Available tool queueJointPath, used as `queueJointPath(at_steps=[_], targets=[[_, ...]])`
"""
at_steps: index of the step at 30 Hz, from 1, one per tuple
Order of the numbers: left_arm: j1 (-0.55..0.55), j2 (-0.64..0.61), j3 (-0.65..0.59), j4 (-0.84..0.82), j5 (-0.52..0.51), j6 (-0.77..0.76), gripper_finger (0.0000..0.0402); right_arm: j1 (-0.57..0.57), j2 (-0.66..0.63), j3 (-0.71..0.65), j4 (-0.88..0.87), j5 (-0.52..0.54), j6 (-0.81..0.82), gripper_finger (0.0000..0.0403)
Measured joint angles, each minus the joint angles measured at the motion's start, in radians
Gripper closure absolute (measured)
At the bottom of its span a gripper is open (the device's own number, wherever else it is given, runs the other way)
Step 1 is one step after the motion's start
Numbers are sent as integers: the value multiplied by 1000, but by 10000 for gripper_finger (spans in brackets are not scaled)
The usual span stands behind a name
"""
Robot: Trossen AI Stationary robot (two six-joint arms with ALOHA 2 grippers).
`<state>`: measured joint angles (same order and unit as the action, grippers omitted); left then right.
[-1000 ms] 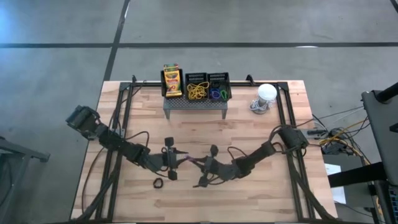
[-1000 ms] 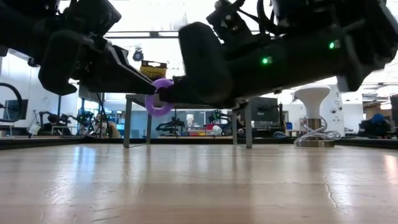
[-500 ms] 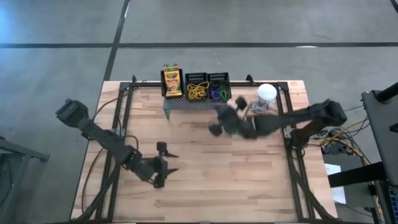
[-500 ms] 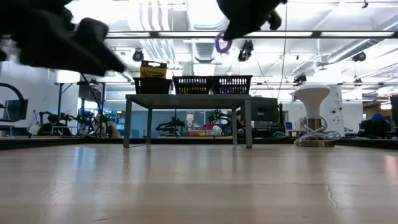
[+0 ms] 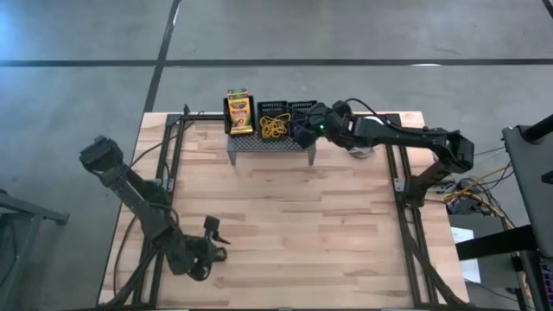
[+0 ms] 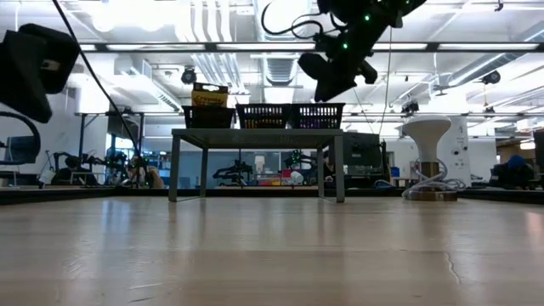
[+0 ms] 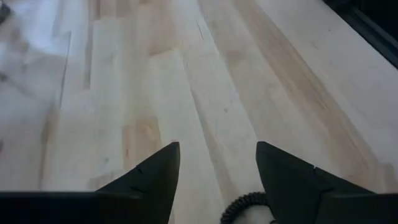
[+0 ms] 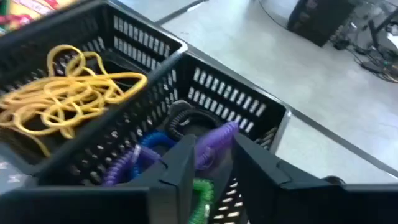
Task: Pick & Place Office Desk Supplies
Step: Put the violet spring keychain in the right black bin on the shelf, then put the black spring keychain in the right black bin on the shelf
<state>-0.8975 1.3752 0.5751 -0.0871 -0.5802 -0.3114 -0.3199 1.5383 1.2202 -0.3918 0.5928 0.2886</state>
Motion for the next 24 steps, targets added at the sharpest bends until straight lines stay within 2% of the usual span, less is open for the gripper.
queueJointPath(at_steps=[6,11,14,18,22,24], targets=[[-6,0,1,-39,65,-120,186,29,-28,-12,21,7,-56,233],[-6,0,83,-319,80,-266,186,129,-119,-21,107,15,-119,210],[-7,0,154,-517,92,-385,186,258,-173,-77,207,51,-157,208],[-7,0,178,-636,190,-499,186,483,-195,-223,423,99,-191,213],[-8,0,118,-553,273,-560,186,696,-125,-376,704,127,-189,219],[-9,0,57,-413,261,-560,186,786,-46,-431,851,162,-194,222]])
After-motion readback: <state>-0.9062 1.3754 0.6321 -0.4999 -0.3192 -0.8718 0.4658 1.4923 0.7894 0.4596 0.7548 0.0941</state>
